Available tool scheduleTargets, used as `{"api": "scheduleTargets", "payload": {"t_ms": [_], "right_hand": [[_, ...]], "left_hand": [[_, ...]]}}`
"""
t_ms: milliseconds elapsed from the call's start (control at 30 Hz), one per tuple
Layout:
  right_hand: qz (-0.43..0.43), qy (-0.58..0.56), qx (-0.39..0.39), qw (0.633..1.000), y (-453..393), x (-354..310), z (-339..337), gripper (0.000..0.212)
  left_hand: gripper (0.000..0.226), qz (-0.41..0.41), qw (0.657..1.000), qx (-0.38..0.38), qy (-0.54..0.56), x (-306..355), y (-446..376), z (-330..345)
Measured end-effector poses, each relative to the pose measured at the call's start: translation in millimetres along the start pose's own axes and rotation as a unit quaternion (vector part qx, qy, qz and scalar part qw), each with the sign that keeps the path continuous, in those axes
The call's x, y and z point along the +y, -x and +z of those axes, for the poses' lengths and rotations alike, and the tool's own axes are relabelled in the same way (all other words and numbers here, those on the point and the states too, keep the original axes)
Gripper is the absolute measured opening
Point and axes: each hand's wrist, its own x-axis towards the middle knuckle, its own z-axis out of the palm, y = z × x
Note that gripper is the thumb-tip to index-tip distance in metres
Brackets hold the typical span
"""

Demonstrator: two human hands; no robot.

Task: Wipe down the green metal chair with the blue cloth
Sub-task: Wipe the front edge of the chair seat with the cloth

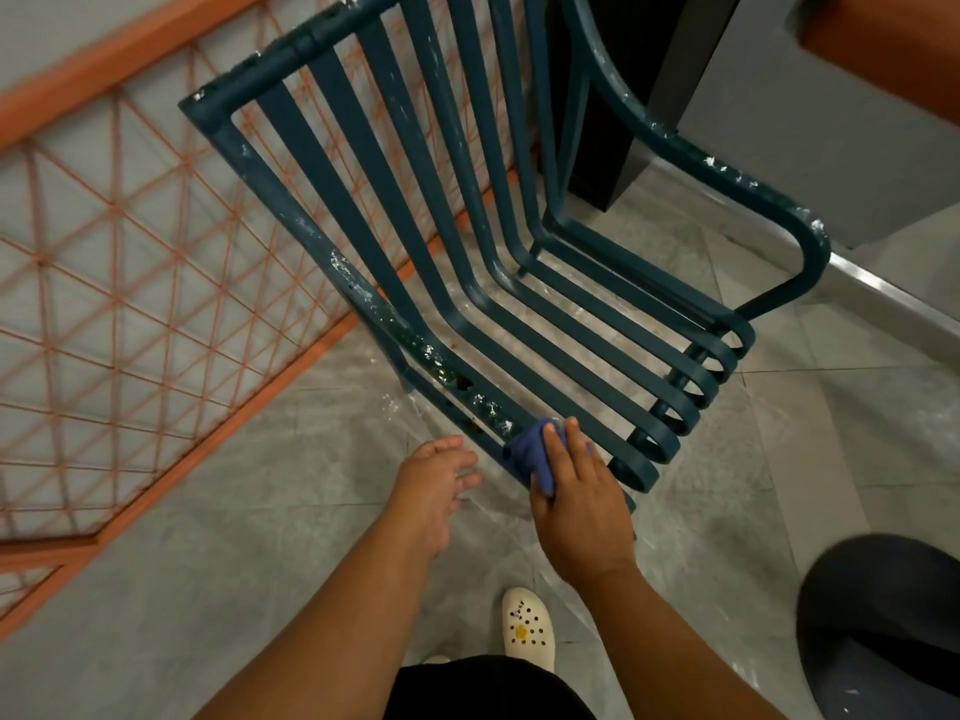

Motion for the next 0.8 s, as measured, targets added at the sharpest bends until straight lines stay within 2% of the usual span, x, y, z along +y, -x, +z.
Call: {"api": "scheduleTargets", "payload": {"t_ms": [67,100,167,267,367,400,467,533,567,733,800], "right_hand": [[0.053,-0.051,-0.019,0.997,-17,-12,-6,0.061],[0.053,-0.057,-0.016,0.997,-24,-19,-8,0.062],[-0.003,-0.033,-0.022,0.999,-32,-33,-5,0.066],[-0.113,0.065,-0.022,0.991,-30,-31,8,0.073],[-0.174,0.104,-0.031,0.979,-26,-17,6,0.073],[-0.167,0.090,-0.048,0.981,-26,-16,3,0.070],[-0.087,0.046,-0.092,0.991,-35,-22,-3,0.065],[0.001,0.023,-0.098,0.995,-50,-36,-6,0.063],[0.007,0.028,-0.097,0.995,-55,-44,-5,0.064],[-0.188,0.109,-0.034,0.975,-43,-42,8,0.075],[-0.215,0.108,-0.052,0.969,-37,-31,5,0.071]], "left_hand": [[0.032,-0.005,1.000,0.005,0.014,2,-1,-3],[0.032,-0.006,1.000,0.005,0.017,2,-1,-3],[0.033,-0.008,1.000,0.002,0.021,1,-2,-3],[0.034,-0.014,1.000,0.004,0.025,-1,-6,-3],[0.033,-0.018,0.999,0.007,0.028,0,-8,-3],[0.033,-0.017,0.999,0.007,0.027,0,-9,-4],[0.033,-0.011,1.000,0.006,0.022,2,-10,-5],[0.033,-0.007,1.000,0.007,0.023,4,-10,-5],[0.034,-0.004,1.000,0.007,0.024,5,-11,-5],[0.034,0.028,0.999,-0.001,0.038,14,-16,-5],[0.035,0.035,0.998,-0.002,0.046,19,-19,-6]]}}
